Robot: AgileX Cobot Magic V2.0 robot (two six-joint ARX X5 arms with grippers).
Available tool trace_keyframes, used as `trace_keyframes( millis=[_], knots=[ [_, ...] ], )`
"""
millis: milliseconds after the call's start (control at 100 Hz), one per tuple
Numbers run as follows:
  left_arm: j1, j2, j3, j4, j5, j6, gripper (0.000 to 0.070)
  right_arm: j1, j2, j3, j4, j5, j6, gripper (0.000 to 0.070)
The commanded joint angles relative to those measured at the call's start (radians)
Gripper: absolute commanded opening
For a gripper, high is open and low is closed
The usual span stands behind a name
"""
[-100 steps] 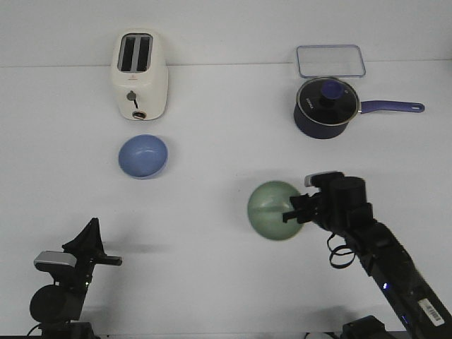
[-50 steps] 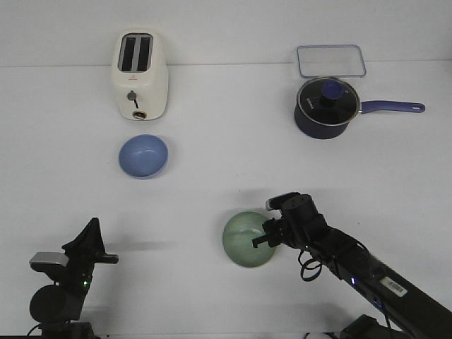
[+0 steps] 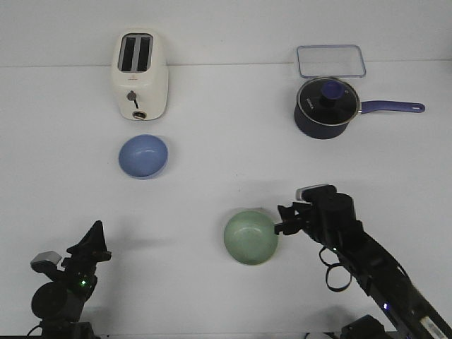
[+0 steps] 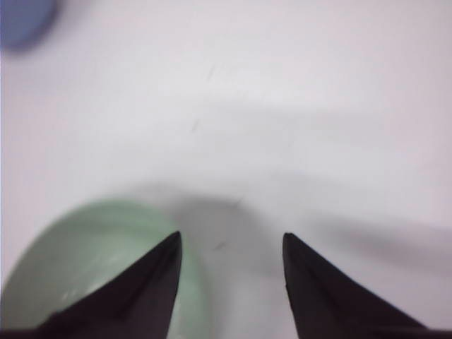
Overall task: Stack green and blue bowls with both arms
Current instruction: 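Release the green bowl and pull the right gripper back, then reach the left gripper to the light blue bowl rim and grasp it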
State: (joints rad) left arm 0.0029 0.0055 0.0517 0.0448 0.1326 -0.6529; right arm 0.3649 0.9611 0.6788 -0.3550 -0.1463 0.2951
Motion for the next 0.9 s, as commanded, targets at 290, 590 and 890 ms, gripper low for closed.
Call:
trace_keyframes(
  millis=[290,590,890],
  knots=[
    [0.001,0.172,0.200,-0.087,0.029,0.037,0.0015,-0.145,-0.351,-0.189,0.043,0.102,-0.045,0.0299],
    [0.001,0.748,0.528,-0.103,0.025,0.257,0.0015,-0.146,-0.427,-0.266,0.062,0.101,-0.011,0.0299],
    [0.001,1.232,0.829,-0.103,0.026,0.335,0.0492,-0.146,-0.423,-0.266,0.063,0.095,-0.012,0.0299]
  ],
)
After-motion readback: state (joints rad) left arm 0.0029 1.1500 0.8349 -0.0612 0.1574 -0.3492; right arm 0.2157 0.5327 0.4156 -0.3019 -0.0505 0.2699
